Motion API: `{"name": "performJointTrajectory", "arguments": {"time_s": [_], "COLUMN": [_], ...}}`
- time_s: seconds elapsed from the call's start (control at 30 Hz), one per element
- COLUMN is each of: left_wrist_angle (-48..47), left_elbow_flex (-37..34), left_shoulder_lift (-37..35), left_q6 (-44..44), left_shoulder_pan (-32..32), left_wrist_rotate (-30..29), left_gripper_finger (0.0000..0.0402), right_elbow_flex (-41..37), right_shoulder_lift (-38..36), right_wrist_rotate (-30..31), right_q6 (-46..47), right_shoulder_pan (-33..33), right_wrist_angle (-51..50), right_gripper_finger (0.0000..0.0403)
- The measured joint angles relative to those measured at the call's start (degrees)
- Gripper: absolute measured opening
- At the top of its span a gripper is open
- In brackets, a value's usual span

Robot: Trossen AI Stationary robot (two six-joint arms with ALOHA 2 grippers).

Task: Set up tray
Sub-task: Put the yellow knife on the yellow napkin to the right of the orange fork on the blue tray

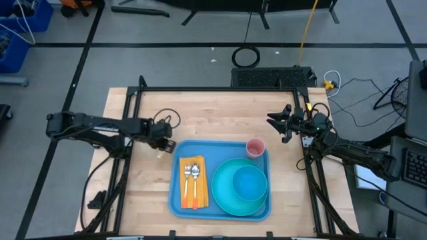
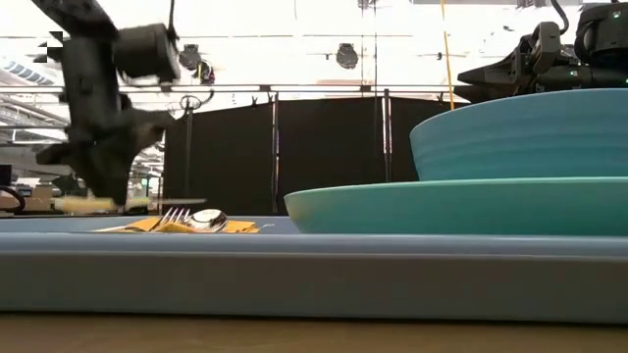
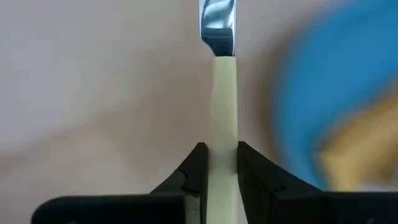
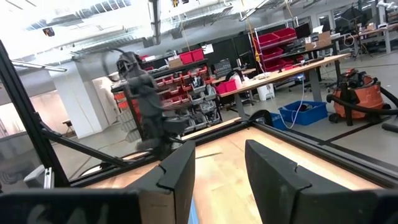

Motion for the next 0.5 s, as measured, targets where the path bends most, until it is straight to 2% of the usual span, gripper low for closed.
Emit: {"name": "performJointTrajectory", "arguments": {"time_s": [0.13,0.23,0.37,0.5], "left_wrist_angle": [5.82,15.96,33.25,44.73], "left_elbow_flex": [2.94,3.36,3.27,3.35], "left_shoulder_lift": [-0.85,-0.77,2.61,11.27], "left_q6": [-9.01,-17.90,-28.59,-38.60], "left_shoulder_pan": [-8.36,-16.19,-26.82,-35.51], "left_wrist_rotate": [-3.68,-9.40,-22.70,-32.94], "left_gripper_finger": [0.0059,0.0059,0.0059,0.0059], "right_elbow_flex": [0.00,0.00,0.00,0.00], "right_shoulder_lift": [-0.02,-0.02,-0.01,-0.01], "right_wrist_rotate": [0.00,0.00,0.00,0.00], "right_q6": [-0.10,-0.12,-0.12,-0.12], "right_shoulder_pan": [0.00,-0.01,0.00,0.00], "right_wrist_angle": [0.00,0.00,-0.07,-0.06], "right_gripper_finger": [0.0130,0.0130,0.0130,0.0130]}}
